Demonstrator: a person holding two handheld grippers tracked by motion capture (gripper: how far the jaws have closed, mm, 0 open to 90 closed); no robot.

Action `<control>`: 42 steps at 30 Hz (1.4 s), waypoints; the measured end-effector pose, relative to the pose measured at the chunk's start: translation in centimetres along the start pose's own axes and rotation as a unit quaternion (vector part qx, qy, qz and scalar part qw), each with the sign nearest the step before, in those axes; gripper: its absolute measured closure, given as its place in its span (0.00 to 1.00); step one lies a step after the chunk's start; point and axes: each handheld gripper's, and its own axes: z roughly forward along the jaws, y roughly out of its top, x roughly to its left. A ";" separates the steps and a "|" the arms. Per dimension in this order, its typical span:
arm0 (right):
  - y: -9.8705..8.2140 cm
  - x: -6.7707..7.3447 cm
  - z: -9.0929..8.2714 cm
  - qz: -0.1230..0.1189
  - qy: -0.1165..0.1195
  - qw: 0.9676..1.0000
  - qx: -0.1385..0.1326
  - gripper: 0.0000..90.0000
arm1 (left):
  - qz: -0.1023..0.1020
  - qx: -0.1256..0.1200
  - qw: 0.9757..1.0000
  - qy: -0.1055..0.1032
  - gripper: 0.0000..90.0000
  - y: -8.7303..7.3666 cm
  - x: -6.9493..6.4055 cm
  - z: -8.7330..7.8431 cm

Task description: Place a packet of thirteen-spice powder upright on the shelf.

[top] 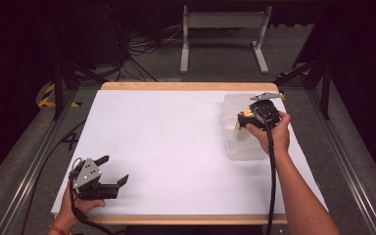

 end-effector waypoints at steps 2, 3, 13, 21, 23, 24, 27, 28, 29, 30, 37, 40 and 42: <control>0.0 0.0 -0.1 -0.002 0.000 1.000 -0.001 0.28 | -0.001 0.000 1.000 -0.001 0.08 0.0 0.0 0.0; 0.0 0.0 -0.2 -0.003 0.000 1.000 -0.001 0.28 | -0.001 0.001 1.000 -0.001 0.08 0.0 -0.1 0.1; 0.0 -0.1 -1.4 -0.020 0.012 1.000 -0.007 0.27 | 0.000 0.003 1.000 -0.003 0.08 0.0 -0.1 0.2; -0.6 -0.1 -2.3 -0.035 0.025 0.999 -0.018 0.26 | 0.000 0.000 1.000 -0.010 0.08 0.0 -0.1 0.1; -0.7 -0.1 -2.5 -0.039 0.026 0.999 -0.020 0.26 | 0.000 0.000 1.000 -0.009 0.08 0.0 -0.1 0.1; -0.9 -0.1 -2.6 -0.040 0.026 0.999 -0.021 0.26 | 0.000 0.000 1.000 -0.009 0.08 0.0 -0.1 0.1; -1.2 -0.2 -2.7 -0.043 0.025 0.998 -0.024 0.26 | 0.001 0.000 1.000 -0.009 0.08 0.0 -0.1 0.1; -1.4 -0.3 -3.0 -0.043 0.027 0.998 -0.028 0.26 | -0.002 0.001 1.000 -0.008 0.08 -0.1 0.0 0.1; -1.5 -0.4 -3.1 -0.043 0.027 0.998 -0.031 0.26 | -0.002 0.001 1.000 -0.008 0.08 -0.1 0.0 0.1; -1.6 -0.4 -3.2 -0.043 0.029 0.998 -0.033 0.26 | -0.003 0.000 1.000 -0.007 0.08 -0.1 0.1 0.0; -2.4 -0.3 -3.8 -0.065 0.038 0.997 -0.036 0.21 | -0.001 0.002 1.000 -0.008 0.08 -0.1 0.1 0.1; -2.6 -0.2 -4.2 -0.078 0.033 0.996 -0.036 0.21 | -0.003 0.001 1.000 -0.008 0.08 -0.1 0.1 0.1; -2.8 -0.3 -4.4 -0.083 0.028 0.995 -0.036 0.21 | -0.002 0.001 1.000 -0.007 0.08 -0.1 0.1 0.0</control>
